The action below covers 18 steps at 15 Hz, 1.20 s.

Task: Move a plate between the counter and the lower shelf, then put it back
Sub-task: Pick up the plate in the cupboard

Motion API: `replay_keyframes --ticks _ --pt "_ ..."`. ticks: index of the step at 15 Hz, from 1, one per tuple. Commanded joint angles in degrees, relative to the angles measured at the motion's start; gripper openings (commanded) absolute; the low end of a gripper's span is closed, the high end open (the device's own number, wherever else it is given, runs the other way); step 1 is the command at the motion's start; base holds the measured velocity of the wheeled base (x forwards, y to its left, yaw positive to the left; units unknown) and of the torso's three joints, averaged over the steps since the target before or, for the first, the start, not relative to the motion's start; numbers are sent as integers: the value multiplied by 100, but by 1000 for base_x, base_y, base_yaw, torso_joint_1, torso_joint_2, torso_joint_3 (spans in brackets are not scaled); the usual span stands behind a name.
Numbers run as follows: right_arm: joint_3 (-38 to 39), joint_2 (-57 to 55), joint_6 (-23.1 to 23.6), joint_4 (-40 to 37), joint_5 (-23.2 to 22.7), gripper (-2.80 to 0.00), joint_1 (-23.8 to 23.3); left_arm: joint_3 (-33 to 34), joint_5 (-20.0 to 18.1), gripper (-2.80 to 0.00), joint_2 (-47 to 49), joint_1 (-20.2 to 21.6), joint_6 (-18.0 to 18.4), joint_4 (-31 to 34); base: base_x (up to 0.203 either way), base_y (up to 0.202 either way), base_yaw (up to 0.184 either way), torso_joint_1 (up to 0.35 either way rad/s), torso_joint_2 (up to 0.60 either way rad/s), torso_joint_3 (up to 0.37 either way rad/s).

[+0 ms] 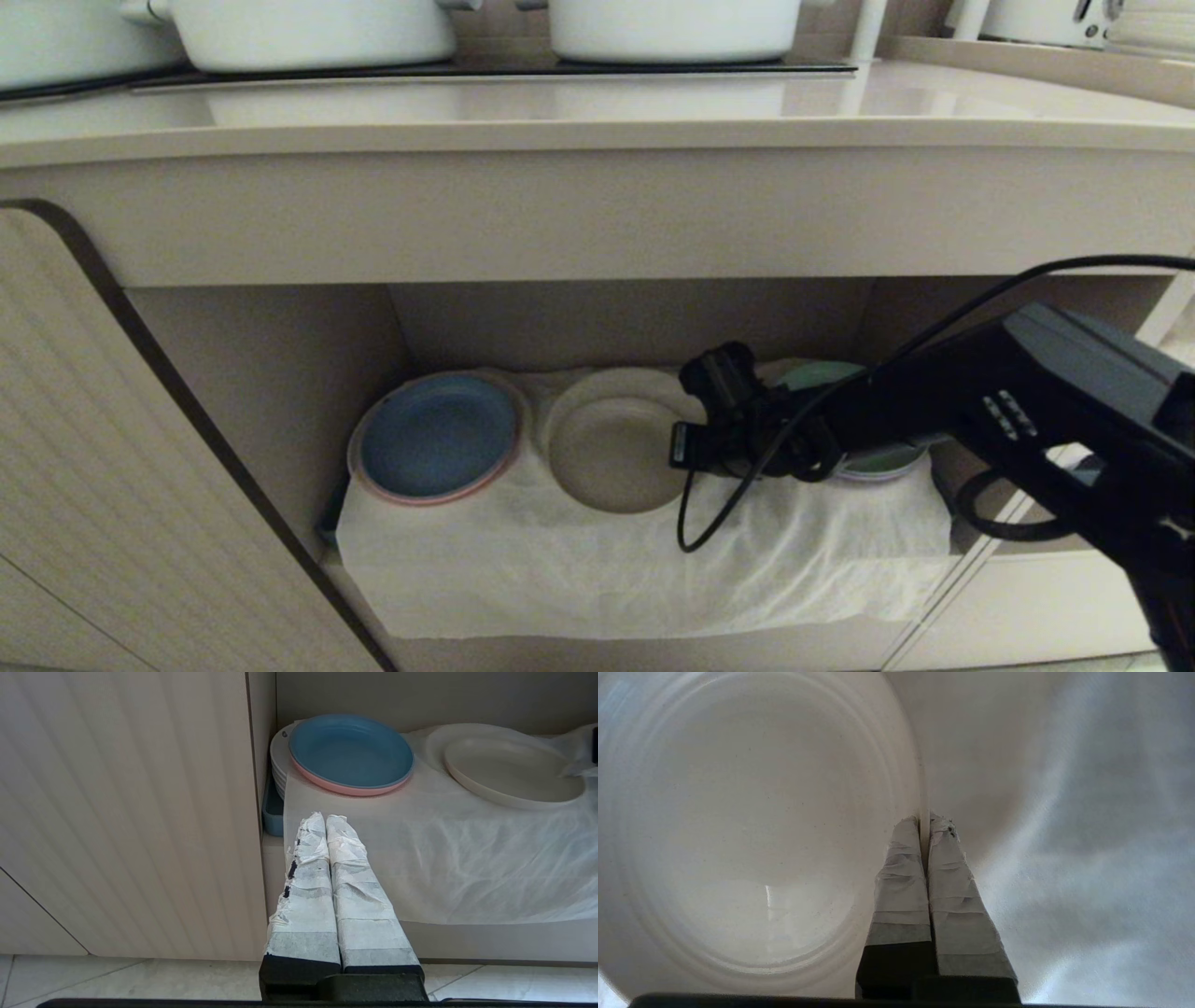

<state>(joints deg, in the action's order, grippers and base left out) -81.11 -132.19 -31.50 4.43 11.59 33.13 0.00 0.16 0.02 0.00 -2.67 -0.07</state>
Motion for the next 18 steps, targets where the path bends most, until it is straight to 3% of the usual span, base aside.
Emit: replay_keyframes --ticks 1,6,18 --pt "180 176 -40 7 1 -280 0 0 2 -280 -2 0 -5 -1 0 0 0 0 0 0" --pt "380 399 -644 -55 -3 -280 9 0 2 -280 -2 0 -5 -1 0 0 0 0 0 0" --pt "1190 1050 -1104 -117 -33 -280 50 0 2 -280 -2 0 -5 -1 0 0 0 0 0 0"
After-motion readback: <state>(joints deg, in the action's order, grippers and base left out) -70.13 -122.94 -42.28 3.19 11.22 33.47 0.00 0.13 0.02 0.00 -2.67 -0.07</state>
